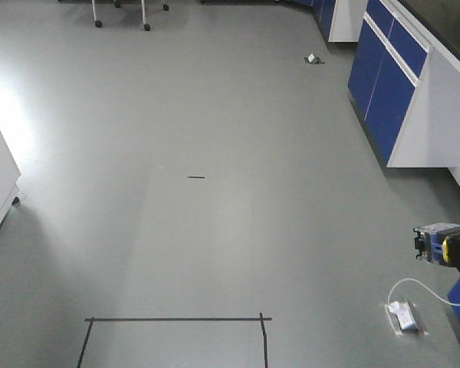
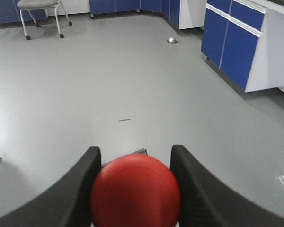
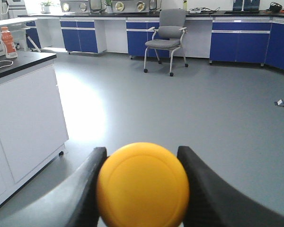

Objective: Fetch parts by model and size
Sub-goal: 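Drive the base to the bench with the red tray, holding both buttons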

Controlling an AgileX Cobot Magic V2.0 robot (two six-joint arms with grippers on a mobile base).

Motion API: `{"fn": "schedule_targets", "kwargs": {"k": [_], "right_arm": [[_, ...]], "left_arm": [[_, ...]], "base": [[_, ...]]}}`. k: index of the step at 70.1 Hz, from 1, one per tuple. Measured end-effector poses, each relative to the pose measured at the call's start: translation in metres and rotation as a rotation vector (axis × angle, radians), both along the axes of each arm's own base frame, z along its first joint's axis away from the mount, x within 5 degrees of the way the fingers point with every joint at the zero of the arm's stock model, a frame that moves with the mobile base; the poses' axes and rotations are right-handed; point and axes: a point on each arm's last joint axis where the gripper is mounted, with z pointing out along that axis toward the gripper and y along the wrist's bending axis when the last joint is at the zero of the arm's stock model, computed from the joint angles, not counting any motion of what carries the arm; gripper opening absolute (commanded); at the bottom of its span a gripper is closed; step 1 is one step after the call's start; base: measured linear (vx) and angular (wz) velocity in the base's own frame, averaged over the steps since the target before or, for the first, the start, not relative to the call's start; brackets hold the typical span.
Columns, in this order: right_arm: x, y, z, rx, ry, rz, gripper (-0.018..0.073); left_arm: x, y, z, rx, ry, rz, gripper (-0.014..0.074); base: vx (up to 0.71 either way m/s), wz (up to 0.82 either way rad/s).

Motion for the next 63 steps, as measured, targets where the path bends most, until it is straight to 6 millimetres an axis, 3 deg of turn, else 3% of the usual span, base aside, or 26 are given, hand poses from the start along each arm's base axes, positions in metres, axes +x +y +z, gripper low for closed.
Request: {"fn": "schedule_targets", "kwargs": {"k": [63], "right_arm": [[0.0000,0.0000,0.0000,0.000,0.000,0.000,-0.0010]], "left_arm": [[0.0000,0.0000,0.0000,0.000,0.000,0.000,-0.0006]], "base": [[0.68,-0.02]]}}
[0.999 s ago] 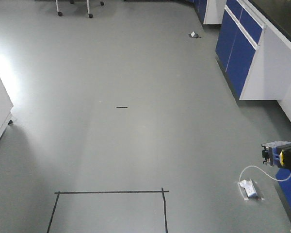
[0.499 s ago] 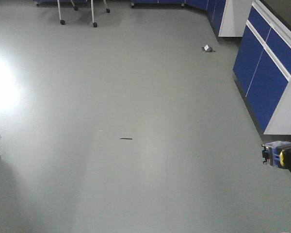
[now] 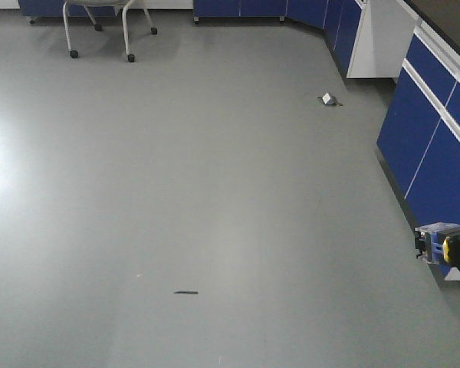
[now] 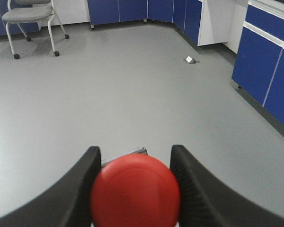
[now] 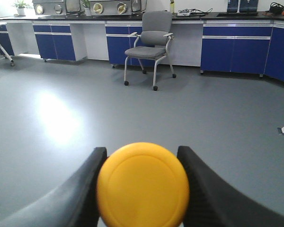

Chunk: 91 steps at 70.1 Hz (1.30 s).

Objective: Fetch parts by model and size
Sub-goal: 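Drive the base to the bench with the red tray, holding both buttons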

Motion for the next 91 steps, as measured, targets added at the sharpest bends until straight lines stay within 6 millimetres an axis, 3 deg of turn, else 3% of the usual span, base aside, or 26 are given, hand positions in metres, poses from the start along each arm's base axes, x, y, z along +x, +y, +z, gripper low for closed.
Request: {"fn": "schedule_targets", "kwargs": {"k": [91], "right_arm": [[0.0000,0.0000,0.0000,0.000,0.000,0.000,-0.0010]], "left_arm": [[0.0003,-0.0001,0.0000,0.000,0.001,0.000,-0.0006]], "base": [[0.76,-0.01]]}}
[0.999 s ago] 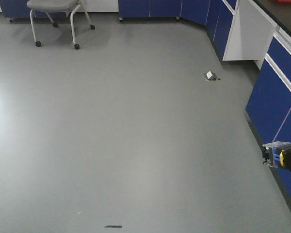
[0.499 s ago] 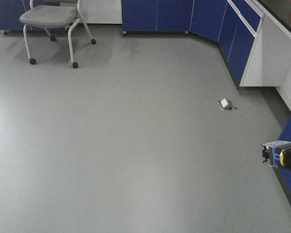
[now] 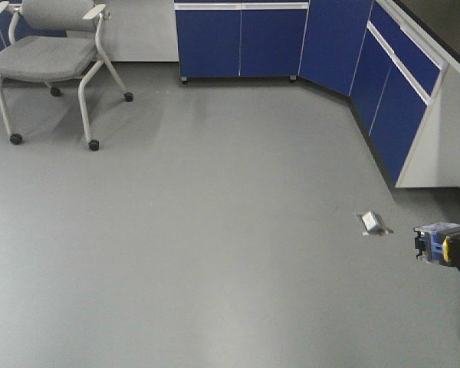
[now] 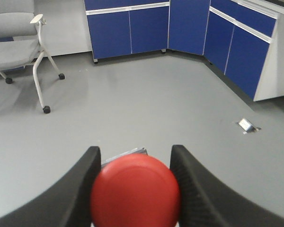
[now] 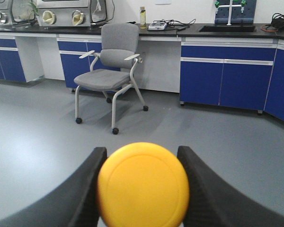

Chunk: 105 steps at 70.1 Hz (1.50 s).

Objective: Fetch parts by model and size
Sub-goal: 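Drive the base to the bench with the red tray, holding both buttons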

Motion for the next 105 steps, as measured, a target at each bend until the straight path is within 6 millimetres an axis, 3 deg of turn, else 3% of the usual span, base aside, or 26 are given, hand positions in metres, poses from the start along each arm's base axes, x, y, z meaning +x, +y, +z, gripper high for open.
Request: {"fn": "schedule_targets", "kwargs": {"k": [105], "right_arm": [[0.0000,0.0000,0.0000,-0.001,0.000,0.000,-0.0010]], "left_arm": [[0.0000,0.0000,-0.0001,0.000,0.001,0.000,-0.0006]], "base": [[0.58,-0.02]]}}
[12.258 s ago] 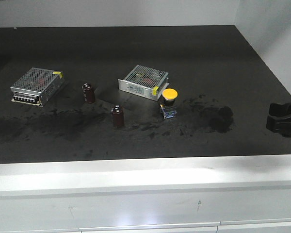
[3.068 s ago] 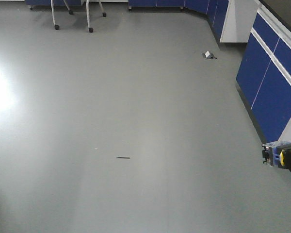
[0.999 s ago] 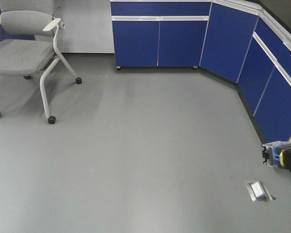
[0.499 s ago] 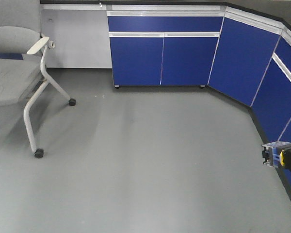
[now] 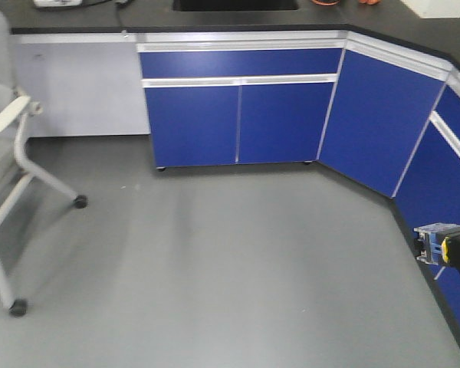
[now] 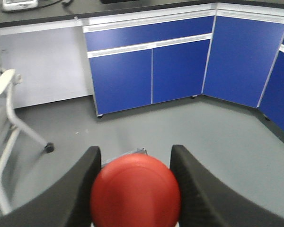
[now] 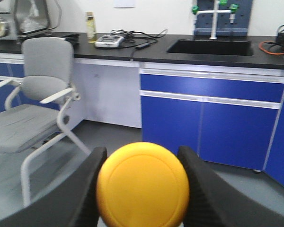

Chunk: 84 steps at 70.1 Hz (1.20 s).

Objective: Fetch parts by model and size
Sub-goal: 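Drive the base to the bench with the red tray, holding both buttons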

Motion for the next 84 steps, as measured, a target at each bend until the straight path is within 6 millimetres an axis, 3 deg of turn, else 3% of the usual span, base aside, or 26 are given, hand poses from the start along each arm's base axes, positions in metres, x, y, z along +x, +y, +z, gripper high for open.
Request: {"fn": "schedule_targets", "kwargs": {"k": [84], "right_arm": [[0.0000,0.0000,0.0000,0.000,0.000,0.000,-0.0010]], "left_arm": [[0.0000,0.0000,0.0000,0.000,0.000,0.000,-0.0006]], "base": [[0.23,-0.86]]}}
